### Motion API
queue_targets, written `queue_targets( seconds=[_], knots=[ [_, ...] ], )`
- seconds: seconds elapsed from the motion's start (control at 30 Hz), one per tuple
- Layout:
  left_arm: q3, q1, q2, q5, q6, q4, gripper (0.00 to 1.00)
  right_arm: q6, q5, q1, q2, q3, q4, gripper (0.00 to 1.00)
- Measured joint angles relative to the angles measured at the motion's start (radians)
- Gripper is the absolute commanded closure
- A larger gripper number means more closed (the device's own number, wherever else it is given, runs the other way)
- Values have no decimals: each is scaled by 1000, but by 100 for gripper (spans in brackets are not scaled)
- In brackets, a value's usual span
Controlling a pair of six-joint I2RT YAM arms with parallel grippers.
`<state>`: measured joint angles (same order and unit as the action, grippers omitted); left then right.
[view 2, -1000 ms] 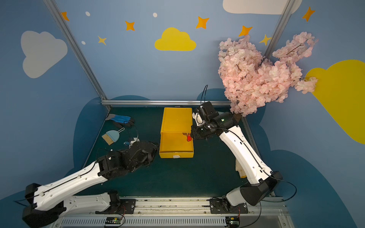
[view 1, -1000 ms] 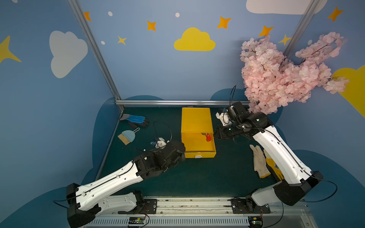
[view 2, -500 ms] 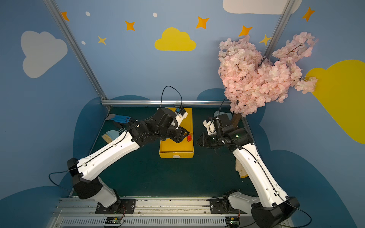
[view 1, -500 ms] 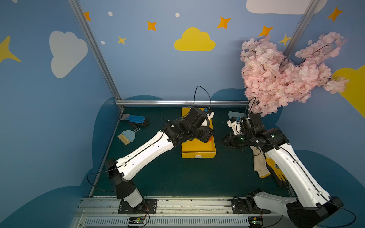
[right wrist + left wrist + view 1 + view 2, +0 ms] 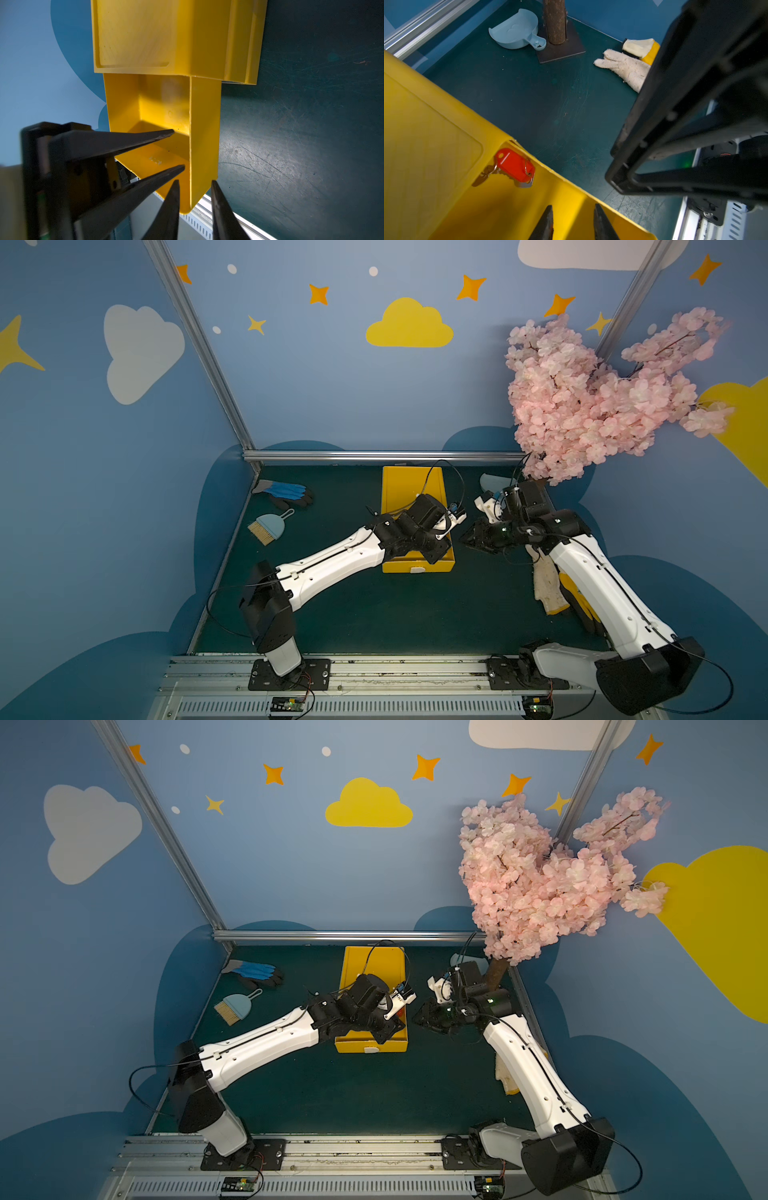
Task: Take the keys out of the drawer
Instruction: Pick up the key from the drawer.
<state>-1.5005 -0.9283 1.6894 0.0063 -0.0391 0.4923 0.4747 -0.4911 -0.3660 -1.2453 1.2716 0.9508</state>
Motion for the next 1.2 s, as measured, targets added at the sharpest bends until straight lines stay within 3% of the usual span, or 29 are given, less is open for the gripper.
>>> queue_targets(
  seconds=[0.43,1.2],
  knots=[
    [33,66,0,-19,-38,-116,67,3,-4,5,-5,0,-8,72],
    [23,64,87,-24,-43,-172,74,-29,2,16,0,3,0,73]
  ],
)
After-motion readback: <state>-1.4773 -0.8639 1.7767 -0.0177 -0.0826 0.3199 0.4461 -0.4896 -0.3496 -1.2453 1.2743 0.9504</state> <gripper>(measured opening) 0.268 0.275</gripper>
